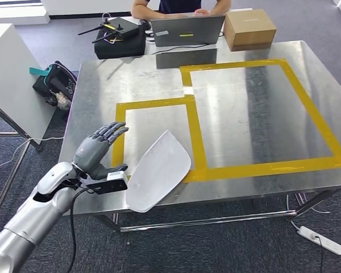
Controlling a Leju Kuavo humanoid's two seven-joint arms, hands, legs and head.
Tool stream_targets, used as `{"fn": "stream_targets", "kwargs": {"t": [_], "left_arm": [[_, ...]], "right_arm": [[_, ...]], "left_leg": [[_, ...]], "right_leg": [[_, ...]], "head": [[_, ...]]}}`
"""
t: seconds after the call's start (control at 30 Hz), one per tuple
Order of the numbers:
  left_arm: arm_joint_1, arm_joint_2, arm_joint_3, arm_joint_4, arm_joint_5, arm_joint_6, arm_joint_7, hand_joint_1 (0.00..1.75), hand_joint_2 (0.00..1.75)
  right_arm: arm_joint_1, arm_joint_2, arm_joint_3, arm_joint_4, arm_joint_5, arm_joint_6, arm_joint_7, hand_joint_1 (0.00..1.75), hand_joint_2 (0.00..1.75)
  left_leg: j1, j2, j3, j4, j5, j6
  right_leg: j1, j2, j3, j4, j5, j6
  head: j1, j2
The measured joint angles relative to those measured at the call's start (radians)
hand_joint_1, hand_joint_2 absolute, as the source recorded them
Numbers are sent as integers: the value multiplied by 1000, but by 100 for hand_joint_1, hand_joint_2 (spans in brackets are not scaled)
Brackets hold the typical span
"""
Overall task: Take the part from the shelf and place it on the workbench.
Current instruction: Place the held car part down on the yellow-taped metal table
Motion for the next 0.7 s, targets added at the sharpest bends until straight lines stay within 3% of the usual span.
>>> {"fn": "stream_targets", "kwargs": {"t": [0.07,0.13,0.17,0.27,0.33,0.4,0.43,0.47,0.5,0.57,0.63,0.7], "left_arm": [[4,6,7,3,0,2,0,0,0],[5,12,13,4,0,4,-1,0,0],[6,15,18,5,0,5,-2,0,0],[13,23,28,7,0,5,-4,0,0],[16,26,30,8,-1,4,-6,0,0],[20,29,31,10,-3,3,-6,0,0],[23,31,31,11,-3,3,-6,0,0],[27,34,32,12,-4,2,-7,0,0],[30,36,32,14,-4,1,-7,0,0],[33,42,32,15,-5,1,-8,0,0],[35,51,36,16,-5,0,-9,0,0],[37,61,45,16,-6,-2,-10,0,0]], "right_arm": [[0,0,0,0,1,0,0,0,0],[0,0,0,0,2,1,0,0,0],[0,0,0,0,4,1,0,0,0],[2,0,0,0,7,2,2,0,0],[4,0,0,0,8,4,4,0,0],[4,-1,0,0,9,6,5,0,0],[4,-1,0,0,9,7,5,0,0],[3,-1,0,0,9,8,5,0,0],[3,-1,0,0,10,8,5,0,0],[2,-2,1,0,10,9,5,0,0],[-1,-3,1,0,10,10,5,0,0],[-4,-4,1,0,11,10,6,0,0]], "left_leg": [[-5,0,76,-117,56,13],[-13,2,146,-238,84,23],[-16,2,160,-266,86,25],[-16,4,147,-281,107,36],[-11,6,129,-287,129,48],[-10,7,106,-286,149,54],[-11,7,94,-286,159,54],[-11,7,81,-285,168,53],[-11,7,70,-285,178,51],[-11,6,49,-283,195,45],[-14,6,36,-280,209,36],[-15,7,30,-279,224,26]], "right_leg": [[3,0,-12,0,13,1],[6,0,-21,0,27,8],[6,-1,-23,-2,35,14],[5,-1,-32,-9,49,33],[4,-1,-56,41,-9,44],[3,-2,-92,168,-107,51],[2,-2,-103,230,-136,54],[2,-2,-102,269,-144,55],[2,-2,-84,271,-132,56],[2,-2,6,169,-87,53],[3,0,106,30,-85,48],[6,2,141,-28,-100,39]], "head": [[0,0],[1,0],[0,0],[-2,0],[0,0],[3,0],[3,0],[3,0],[3,0],[3,0],[2,0],[1,0]]}}
